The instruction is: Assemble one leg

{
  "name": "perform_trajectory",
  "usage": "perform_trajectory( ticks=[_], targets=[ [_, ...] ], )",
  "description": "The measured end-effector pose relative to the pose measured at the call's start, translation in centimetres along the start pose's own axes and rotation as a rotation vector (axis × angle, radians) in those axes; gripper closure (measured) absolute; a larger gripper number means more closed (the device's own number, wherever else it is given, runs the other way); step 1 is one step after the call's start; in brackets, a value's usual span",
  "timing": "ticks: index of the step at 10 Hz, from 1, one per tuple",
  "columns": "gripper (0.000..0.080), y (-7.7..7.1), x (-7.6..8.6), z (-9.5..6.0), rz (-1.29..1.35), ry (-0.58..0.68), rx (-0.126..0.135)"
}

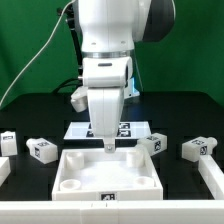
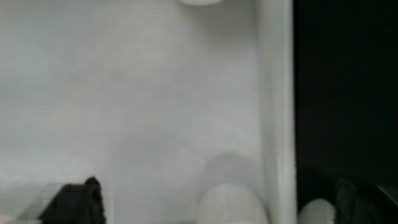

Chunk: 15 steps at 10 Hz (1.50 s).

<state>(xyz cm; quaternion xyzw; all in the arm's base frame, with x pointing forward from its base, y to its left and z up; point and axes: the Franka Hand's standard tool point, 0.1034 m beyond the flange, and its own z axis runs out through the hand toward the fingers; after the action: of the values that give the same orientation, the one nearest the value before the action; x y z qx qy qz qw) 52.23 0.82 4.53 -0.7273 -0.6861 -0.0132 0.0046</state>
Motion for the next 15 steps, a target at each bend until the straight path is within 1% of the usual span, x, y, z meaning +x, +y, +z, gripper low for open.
perform_trajectory(
  ticks=[1, 3, 4, 6, 7, 8, 9, 10, 11, 12, 13, 14, 15],
  targets=[
    [0.0150, -1.0, -0.3, 1.3, 0.004, 0.001, 0.025],
    [0.0150, -1.4, -0.3, 2.6, 0.006, 0.004, 0.047],
    [0.0150, -1.4, -0.2, 3.0, 0.007, 0.005, 0.053],
    [0.0150, -1.5, -0.2, 3.1, 0.010, 0.005, 0.055],
    [0.0237, -1.5, -0.3, 3.2, 0.010, 0.005, 0.055],
    [0.0373, -1.5, -0.3, 3.2, 0.010, 0.005, 0.056],
    [0.0373, -1.5, -0.3, 3.2, 0.010, 0.005, 0.056],
    [0.0556, -1.5, -0.3, 3.2, 0.010, 0.005, 0.056],
    [0.0692, -1.6, -0.3, 3.2, 0.010, 0.005, 0.056],
    [0.0692, -1.5, -0.2, 3.2, 0.010, 0.005, 0.056],
    [0.0747, -1.5, -0.3, 3.2, 0.012, 0.005, 0.054],
    [0.0747, -1.5, -0.2, 3.2, 0.012, 0.005, 0.054],
    [0.0747, -1.2, 0.3, 3.1, 0.021, 0.007, 0.052]
  ],
)
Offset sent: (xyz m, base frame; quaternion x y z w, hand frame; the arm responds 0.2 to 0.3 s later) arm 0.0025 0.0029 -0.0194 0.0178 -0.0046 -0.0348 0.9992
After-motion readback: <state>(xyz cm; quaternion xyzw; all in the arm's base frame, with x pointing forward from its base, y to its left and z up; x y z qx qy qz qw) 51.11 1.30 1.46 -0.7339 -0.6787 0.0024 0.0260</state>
